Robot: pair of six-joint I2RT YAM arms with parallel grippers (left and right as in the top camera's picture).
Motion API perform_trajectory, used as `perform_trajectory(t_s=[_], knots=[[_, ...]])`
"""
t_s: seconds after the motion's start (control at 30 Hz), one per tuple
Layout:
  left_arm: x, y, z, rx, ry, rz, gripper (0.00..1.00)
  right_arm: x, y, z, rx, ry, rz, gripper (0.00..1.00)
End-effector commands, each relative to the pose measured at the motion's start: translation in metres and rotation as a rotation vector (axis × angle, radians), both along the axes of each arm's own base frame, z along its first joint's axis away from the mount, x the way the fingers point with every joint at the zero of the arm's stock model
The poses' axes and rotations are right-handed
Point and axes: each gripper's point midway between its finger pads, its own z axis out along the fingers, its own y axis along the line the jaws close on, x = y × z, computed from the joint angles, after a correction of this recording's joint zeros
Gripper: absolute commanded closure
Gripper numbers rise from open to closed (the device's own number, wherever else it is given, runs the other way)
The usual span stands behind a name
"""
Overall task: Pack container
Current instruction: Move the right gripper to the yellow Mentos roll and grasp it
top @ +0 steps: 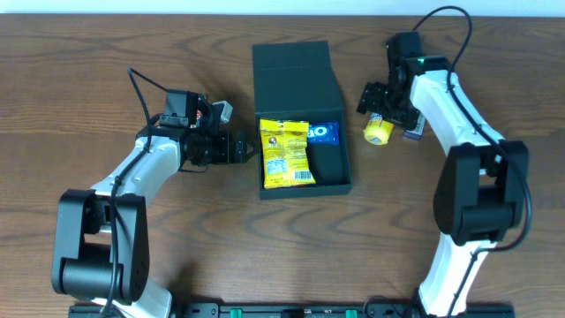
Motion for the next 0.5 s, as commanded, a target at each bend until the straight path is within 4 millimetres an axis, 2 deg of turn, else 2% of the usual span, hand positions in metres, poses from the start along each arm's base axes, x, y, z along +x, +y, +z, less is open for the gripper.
perform_trajectory(t_s=[0.0,0.13,0.23,0.37,0.47], knots=[[-0.003,-0.001,-0.004,0.001,0.008,-0.01,0.05,-0.003,0.005,-0.013,0.008,0.034,-0.014,0.15],[-0.003,-0.001,-0.004,0.001,0.009,-0.01,0.05,-0.003,0.005,-0.023,0.006,0.048,-0.022,0.14],[-0.003,-0.001,-0.004,0.001,0.009,-0.01,0.05,-0.001,0.004,-0.027,0.006,0.048,-0.023,0.19],[-0.003,-0.001,-0.004,0.001,0.009,-0.01,0.05,-0.002,0.004,-0.033,0.005,0.059,-0.023,0.38],[-0.003,-0.001,-0.004,0.001,0.009,-0.01,0.05,-0.001,0.004,-0.032,0.005,0.057,-0.015,0.43]])
